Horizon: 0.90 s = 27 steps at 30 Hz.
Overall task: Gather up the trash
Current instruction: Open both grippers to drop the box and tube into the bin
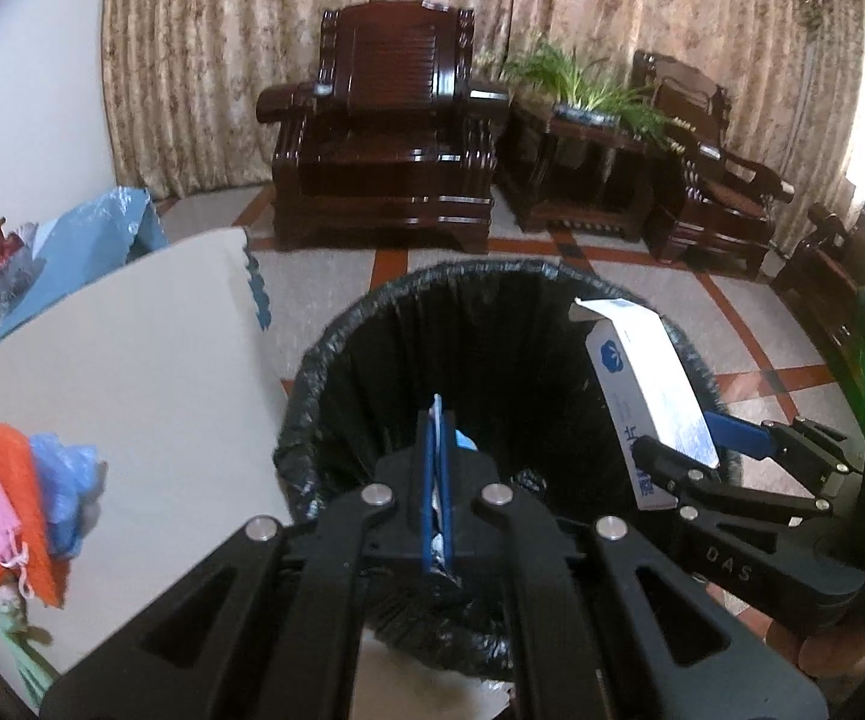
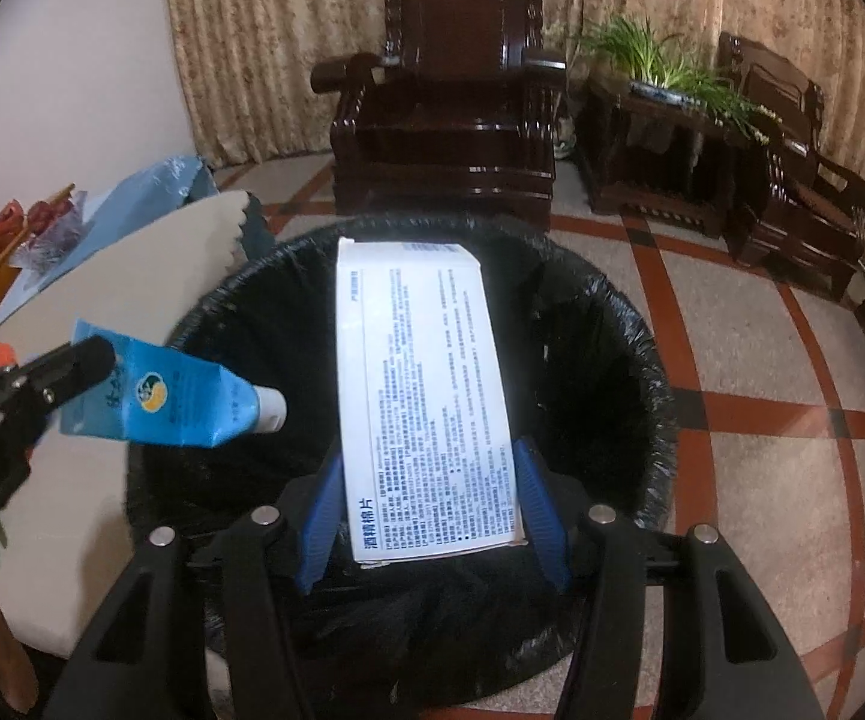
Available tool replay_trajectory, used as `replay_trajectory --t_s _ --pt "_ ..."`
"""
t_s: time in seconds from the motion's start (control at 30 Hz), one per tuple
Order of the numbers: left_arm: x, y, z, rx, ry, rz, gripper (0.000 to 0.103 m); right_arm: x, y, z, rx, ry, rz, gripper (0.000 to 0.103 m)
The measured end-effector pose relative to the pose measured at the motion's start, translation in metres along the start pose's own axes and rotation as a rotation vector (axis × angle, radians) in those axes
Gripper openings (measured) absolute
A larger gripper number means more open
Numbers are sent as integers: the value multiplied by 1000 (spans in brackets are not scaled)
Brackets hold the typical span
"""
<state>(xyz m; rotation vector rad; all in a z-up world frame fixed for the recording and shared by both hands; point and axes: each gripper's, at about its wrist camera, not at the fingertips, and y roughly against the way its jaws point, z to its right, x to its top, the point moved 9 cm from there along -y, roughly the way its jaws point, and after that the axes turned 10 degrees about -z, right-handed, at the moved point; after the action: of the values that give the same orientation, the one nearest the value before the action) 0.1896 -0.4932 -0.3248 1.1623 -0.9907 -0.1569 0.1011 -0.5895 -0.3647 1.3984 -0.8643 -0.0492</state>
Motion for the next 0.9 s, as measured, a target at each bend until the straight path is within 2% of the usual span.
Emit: replay_trajectory --t_s 0.17,0.23,0.3,0.4,0.47,0.67,0.8,0.9 --pt "-4 -41 -1 17 15 -78 3 0 -30 9 2 -3 -70 56" --pt "-7 -57 -3 16 23 -115 11 -3 -40 14 1 -9 -102 56" --pt "-8 -59 -3 38 14 -109 41 -7 -45 20 -4 -14 -117 59" --pt "-11 -54 -6 51 11 -98 58 -14 -46 27 -10 -20 -119 61" --pt "-13 -48 -9 56 14 -93 63 -19 -45 31 -7 -35 -125 61" --pt "-18 -17 -26 73 26 -71 69 -26 -24 30 -1 -60 -104 61" --pt "-30 21 -54 109 63 -42 78 -23 3 16 21 -66 -63 61" --pt "-45 48 -83 144 98 -29 81 -23 22 -10 33 -30 -29 62"
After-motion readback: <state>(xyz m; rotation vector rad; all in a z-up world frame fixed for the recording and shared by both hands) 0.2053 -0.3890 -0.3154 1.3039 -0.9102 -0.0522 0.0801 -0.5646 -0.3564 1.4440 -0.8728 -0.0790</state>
